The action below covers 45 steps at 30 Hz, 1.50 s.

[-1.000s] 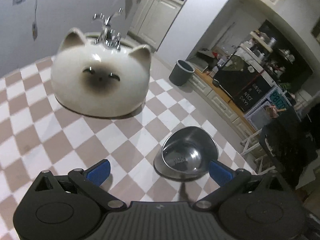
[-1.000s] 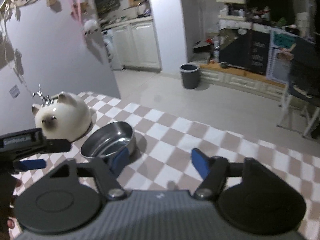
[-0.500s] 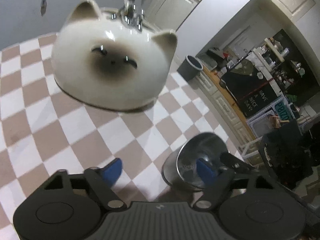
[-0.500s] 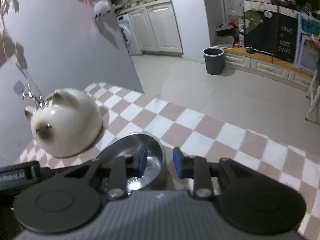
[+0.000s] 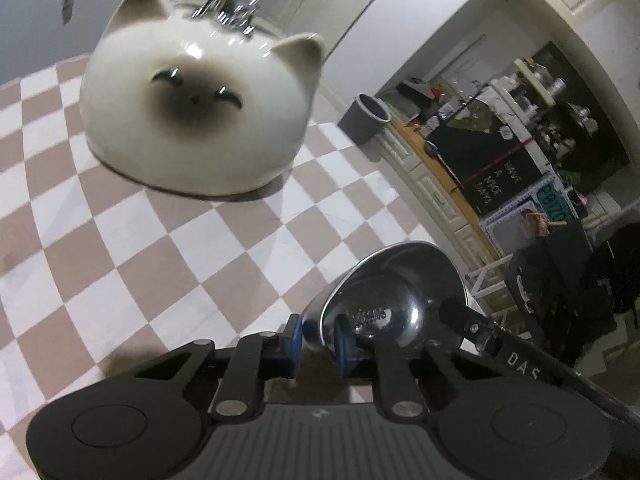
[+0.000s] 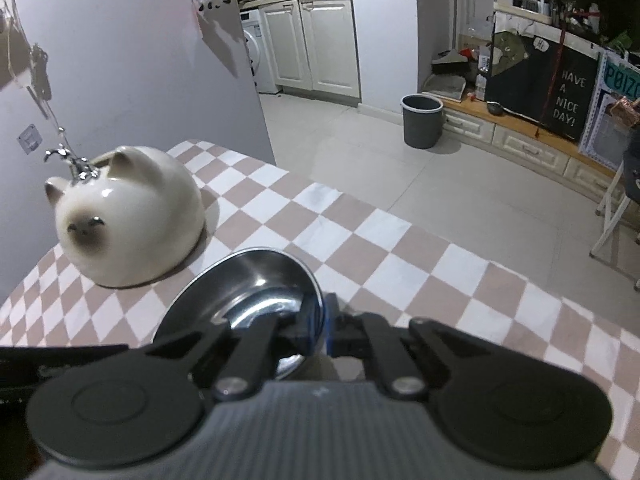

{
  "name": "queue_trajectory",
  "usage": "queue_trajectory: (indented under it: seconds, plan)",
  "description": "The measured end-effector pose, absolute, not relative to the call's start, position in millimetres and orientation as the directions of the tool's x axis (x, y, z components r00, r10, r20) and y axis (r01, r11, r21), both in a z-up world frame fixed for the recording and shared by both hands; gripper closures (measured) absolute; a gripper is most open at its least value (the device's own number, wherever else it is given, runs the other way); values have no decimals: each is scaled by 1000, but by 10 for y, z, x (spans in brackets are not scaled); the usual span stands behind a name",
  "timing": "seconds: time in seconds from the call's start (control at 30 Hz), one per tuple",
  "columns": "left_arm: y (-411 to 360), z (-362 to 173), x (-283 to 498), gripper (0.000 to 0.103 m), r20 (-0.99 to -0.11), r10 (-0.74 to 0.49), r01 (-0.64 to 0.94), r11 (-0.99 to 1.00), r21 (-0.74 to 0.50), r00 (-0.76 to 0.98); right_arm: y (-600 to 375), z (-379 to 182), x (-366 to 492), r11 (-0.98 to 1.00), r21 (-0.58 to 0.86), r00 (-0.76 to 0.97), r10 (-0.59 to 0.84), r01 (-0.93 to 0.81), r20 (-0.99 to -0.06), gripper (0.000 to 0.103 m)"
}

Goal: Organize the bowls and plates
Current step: 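Close both tools on the rim of the round steel bowl, then lift and carry the steel bowl with both tools toward the steel pan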

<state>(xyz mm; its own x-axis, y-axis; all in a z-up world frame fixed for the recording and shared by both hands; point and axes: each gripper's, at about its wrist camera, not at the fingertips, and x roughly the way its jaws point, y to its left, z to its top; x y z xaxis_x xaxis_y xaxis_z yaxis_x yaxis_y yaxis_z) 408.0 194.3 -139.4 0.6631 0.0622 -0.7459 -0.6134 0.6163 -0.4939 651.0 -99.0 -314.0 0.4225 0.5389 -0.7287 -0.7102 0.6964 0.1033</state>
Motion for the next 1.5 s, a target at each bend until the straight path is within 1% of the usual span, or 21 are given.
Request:
queue_trajectory:
  seconds: [0.23, 0.47, 0.8, 1.07, 1.27, 1.5]
  plan:
    - [1666, -1012, 3903, 86, -718, 63, -543, 700, -463, 693, -1394, -2901, 6267, 746, 163, 449, 543, -645, -709, 97]
    - [1166, -676, 3646, 86, -694, 33, -446, 787, -425, 720, -1995, -2576, 5861, 791, 203, 507, 542, -578, -670, 97]
    - [489, -312, 2970, 86, -623, -84, -303, 819, -488, 777, -3034, -2225, 5054, 837, 246, 585, 524, -489, -620, 97]
    - [-163, -297, 2543, 87, -621, -184, -182, 859, -479, 762, -3897, -2112, 4291, 879, 259, 655, 472, -400, -589, 97]
    - [-619, -393, 2313, 87, -632, -257, -99, 876, -471, 731, -4475, -2215, 3757, 912, 264, 692, 411, -315, -593, 96]
    - [-1184, -496, 2196, 87, -642, -305, 18, 910, -413, 703, -5031, -2372, 3377, 939, 284, 734, 331, -194, -593, 96]
